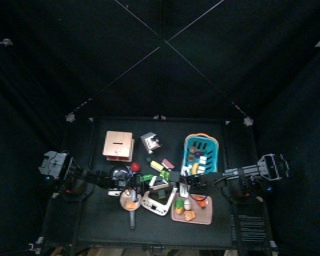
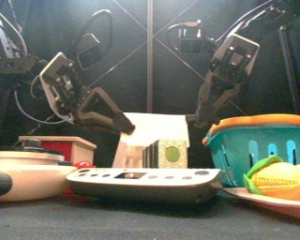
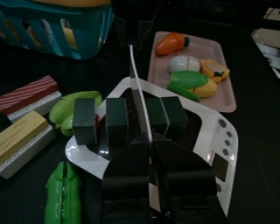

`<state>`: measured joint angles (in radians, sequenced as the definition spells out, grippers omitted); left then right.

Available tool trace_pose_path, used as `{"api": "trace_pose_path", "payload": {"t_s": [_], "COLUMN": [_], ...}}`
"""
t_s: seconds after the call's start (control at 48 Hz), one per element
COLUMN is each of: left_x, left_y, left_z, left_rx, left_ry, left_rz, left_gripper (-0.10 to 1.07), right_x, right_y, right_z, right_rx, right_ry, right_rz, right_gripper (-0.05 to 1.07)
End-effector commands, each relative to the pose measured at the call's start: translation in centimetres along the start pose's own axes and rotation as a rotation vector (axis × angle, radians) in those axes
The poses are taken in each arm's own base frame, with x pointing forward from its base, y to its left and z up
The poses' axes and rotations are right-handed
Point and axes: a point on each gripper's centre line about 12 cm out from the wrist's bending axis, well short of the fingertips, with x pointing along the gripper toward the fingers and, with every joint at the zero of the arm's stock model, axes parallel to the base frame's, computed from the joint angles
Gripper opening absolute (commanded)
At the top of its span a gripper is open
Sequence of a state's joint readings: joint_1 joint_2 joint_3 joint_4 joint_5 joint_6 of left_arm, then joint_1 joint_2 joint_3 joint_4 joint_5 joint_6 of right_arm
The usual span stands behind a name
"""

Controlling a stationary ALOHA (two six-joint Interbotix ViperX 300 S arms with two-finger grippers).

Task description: Cut sushi roll

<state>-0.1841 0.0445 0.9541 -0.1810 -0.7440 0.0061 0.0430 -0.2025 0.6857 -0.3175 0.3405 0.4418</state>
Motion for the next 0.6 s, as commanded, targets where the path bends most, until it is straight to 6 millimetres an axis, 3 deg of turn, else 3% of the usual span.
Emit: {"api": "trace_pose_path", "payload": {"t_s": [0.0,0.229,0.583], "left_x": [0.4,0.6,1.2], "left_y": [-1.7,-2.8,-2.8], "left_z": [3.4,3.0,2.3], "left_rx": [0.021,0.027,0.03], "left_ry": [-0.121,-0.114,-0.094], "left_rz": [-0.062,-0.09,-0.087], "left_gripper": [0.3,0.3,0.3], "right_x": [-1.6,-1.5,-1.1], "right_y": [0.4,1.7,1.4], "right_z": [2.6,1.6,0.4], "right_rx": [0.003,-0.022,0.002], "right_ry": [-0.126,-0.121,-0.087], "right_rz": [0.034,0.069,0.067], "right_gripper": [0.47,0.47,0.47]}}
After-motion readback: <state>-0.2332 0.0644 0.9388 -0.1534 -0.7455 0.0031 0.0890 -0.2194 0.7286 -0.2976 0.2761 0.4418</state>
